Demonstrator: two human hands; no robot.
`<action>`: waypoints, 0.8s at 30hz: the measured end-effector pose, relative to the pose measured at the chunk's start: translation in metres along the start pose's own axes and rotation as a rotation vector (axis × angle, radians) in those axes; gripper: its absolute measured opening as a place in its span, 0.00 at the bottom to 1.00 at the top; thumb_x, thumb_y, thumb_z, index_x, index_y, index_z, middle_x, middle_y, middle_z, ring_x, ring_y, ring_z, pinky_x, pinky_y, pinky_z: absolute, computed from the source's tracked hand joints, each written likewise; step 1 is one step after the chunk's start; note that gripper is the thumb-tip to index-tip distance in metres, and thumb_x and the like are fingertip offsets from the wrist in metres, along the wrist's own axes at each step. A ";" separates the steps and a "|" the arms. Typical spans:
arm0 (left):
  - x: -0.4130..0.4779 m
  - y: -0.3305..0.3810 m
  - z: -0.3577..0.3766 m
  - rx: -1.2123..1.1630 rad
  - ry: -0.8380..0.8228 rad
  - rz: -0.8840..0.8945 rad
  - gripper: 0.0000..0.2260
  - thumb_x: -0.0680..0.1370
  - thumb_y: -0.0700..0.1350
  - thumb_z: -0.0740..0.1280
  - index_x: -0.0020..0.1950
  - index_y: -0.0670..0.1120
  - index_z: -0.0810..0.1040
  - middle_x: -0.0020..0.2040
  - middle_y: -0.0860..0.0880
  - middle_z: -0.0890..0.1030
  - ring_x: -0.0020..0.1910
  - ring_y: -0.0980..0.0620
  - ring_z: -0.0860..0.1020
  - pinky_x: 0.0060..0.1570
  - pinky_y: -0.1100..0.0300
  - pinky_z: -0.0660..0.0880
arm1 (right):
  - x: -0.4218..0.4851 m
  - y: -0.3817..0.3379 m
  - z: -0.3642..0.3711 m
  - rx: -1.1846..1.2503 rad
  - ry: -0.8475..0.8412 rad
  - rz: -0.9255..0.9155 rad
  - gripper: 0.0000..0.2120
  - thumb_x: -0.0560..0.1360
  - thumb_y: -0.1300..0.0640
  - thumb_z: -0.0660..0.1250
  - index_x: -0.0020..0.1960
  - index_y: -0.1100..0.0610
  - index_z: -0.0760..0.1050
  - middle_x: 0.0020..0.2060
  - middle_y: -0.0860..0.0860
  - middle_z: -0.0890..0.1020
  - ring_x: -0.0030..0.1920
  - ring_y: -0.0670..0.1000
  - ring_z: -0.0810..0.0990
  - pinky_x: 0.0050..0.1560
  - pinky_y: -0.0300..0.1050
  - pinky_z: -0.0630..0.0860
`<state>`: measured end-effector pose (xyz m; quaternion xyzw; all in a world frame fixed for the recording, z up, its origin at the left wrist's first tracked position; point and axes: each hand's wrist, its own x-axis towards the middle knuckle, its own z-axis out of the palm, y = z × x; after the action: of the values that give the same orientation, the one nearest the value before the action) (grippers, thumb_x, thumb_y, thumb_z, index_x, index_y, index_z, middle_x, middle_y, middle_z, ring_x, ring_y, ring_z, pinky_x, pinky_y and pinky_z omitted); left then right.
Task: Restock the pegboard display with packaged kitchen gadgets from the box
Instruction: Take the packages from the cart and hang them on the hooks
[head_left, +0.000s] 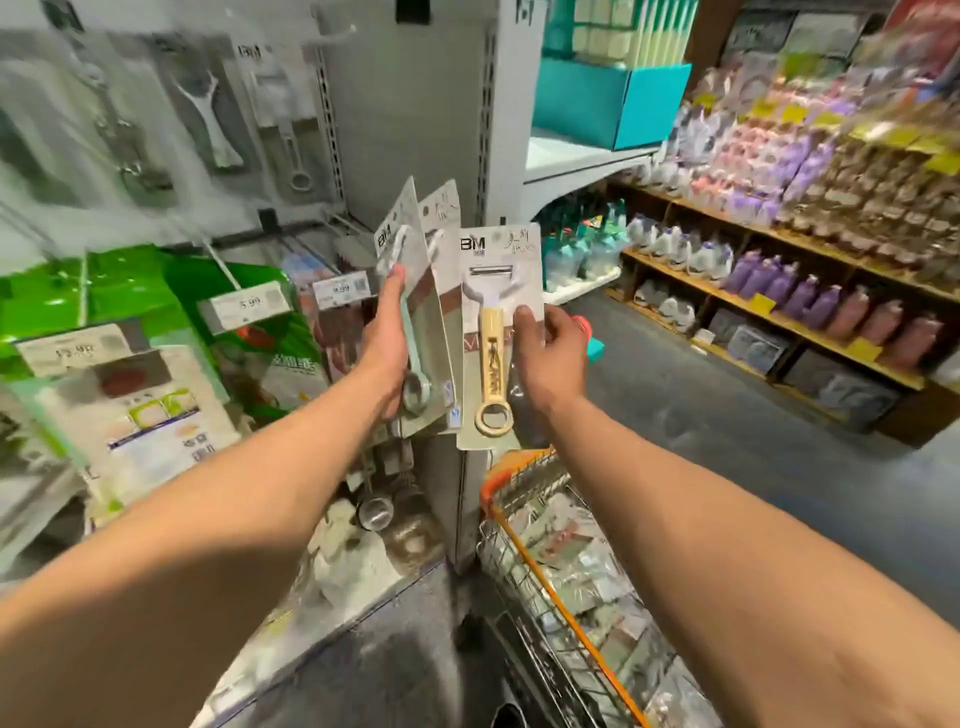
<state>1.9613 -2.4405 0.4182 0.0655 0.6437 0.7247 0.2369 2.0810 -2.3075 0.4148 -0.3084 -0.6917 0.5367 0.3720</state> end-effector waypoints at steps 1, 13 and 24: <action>0.006 0.014 -0.009 -0.014 0.011 0.030 0.47 0.60 0.85 0.64 0.70 0.58 0.81 0.64 0.46 0.85 0.65 0.41 0.81 0.71 0.39 0.72 | 0.005 -0.014 0.009 0.028 -0.010 -0.008 0.10 0.82 0.50 0.66 0.57 0.56 0.79 0.41 0.45 0.80 0.41 0.37 0.79 0.41 0.33 0.73; 0.011 0.136 -0.017 -0.286 -0.098 0.244 0.39 0.80 0.75 0.50 0.72 0.48 0.80 0.64 0.40 0.84 0.63 0.39 0.83 0.68 0.40 0.76 | 0.079 -0.114 0.088 0.154 -0.142 -0.154 0.19 0.76 0.35 0.64 0.59 0.46 0.79 0.46 0.45 0.87 0.48 0.49 0.86 0.56 0.58 0.82; 0.097 0.139 -0.030 -0.188 0.146 0.274 0.47 0.62 0.87 0.61 0.70 0.59 0.81 0.65 0.47 0.85 0.67 0.40 0.81 0.70 0.37 0.73 | 0.146 -0.134 0.130 0.104 -0.286 -0.198 0.17 0.82 0.43 0.64 0.64 0.52 0.77 0.48 0.46 0.85 0.49 0.48 0.84 0.52 0.47 0.80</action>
<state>1.8282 -2.4348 0.5274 0.0773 0.5736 0.8101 0.0934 1.8894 -2.2853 0.5527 -0.1398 -0.7358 0.5710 0.3362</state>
